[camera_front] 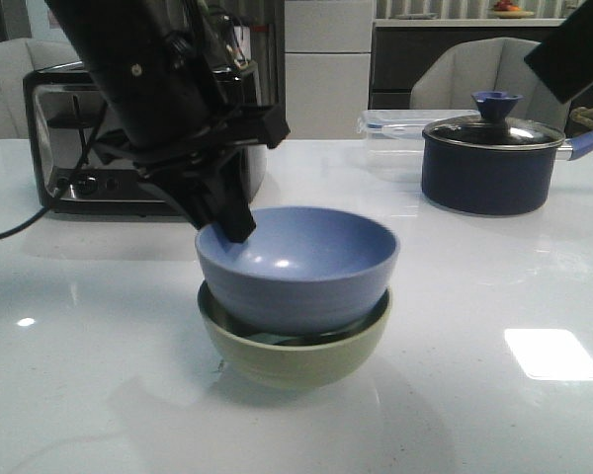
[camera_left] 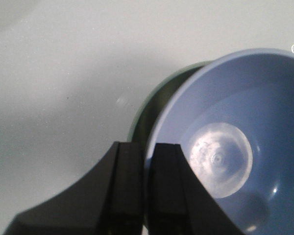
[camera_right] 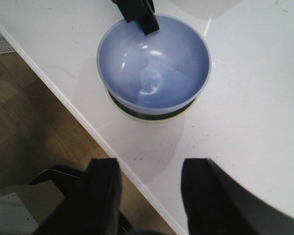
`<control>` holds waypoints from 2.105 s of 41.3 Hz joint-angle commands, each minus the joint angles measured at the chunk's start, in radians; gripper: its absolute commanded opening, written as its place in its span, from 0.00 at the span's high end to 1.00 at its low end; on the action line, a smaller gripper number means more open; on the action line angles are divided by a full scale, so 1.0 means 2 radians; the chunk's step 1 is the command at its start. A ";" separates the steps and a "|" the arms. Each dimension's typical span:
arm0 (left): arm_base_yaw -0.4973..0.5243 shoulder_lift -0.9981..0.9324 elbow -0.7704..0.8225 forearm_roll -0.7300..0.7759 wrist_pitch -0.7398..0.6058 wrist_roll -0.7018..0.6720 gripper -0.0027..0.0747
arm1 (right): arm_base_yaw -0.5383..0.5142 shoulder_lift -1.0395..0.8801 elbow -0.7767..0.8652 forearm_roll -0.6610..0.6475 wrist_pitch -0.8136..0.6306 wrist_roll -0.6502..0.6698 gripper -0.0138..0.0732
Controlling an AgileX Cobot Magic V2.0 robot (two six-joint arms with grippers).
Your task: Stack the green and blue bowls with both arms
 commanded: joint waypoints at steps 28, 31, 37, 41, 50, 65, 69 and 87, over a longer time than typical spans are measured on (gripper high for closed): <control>-0.005 -0.132 -0.011 0.025 -0.027 0.020 0.42 | 0.000 -0.007 -0.014 -0.008 -0.033 -0.006 0.36; -0.005 -0.177 0.004 0.047 -0.030 0.020 0.42 | -0.003 -0.007 -0.014 -0.008 -0.031 -0.005 0.36; -0.005 -0.271 0.061 0.097 -0.045 0.021 0.42 | -0.013 -0.027 -0.014 -0.008 -0.028 0.006 0.36; -0.005 -0.340 0.107 0.121 -0.060 0.021 0.42 | -0.026 -0.046 -0.014 -0.008 -0.023 0.008 0.36; -0.005 -0.477 0.217 0.122 -0.080 0.021 0.42 | -0.032 -0.088 0.006 -0.009 0.005 0.008 0.36; -0.005 -0.588 0.323 0.122 -0.085 0.021 0.42 | -0.032 -0.117 0.068 -0.013 -0.014 0.008 0.36; -0.005 -0.587 0.326 0.122 -0.085 0.021 0.42 | -0.032 -0.117 0.068 -0.013 -0.024 0.008 0.39; -0.005 -0.586 0.326 0.121 -0.103 0.020 0.85 | -0.032 -0.117 0.073 -0.013 -0.033 0.008 0.78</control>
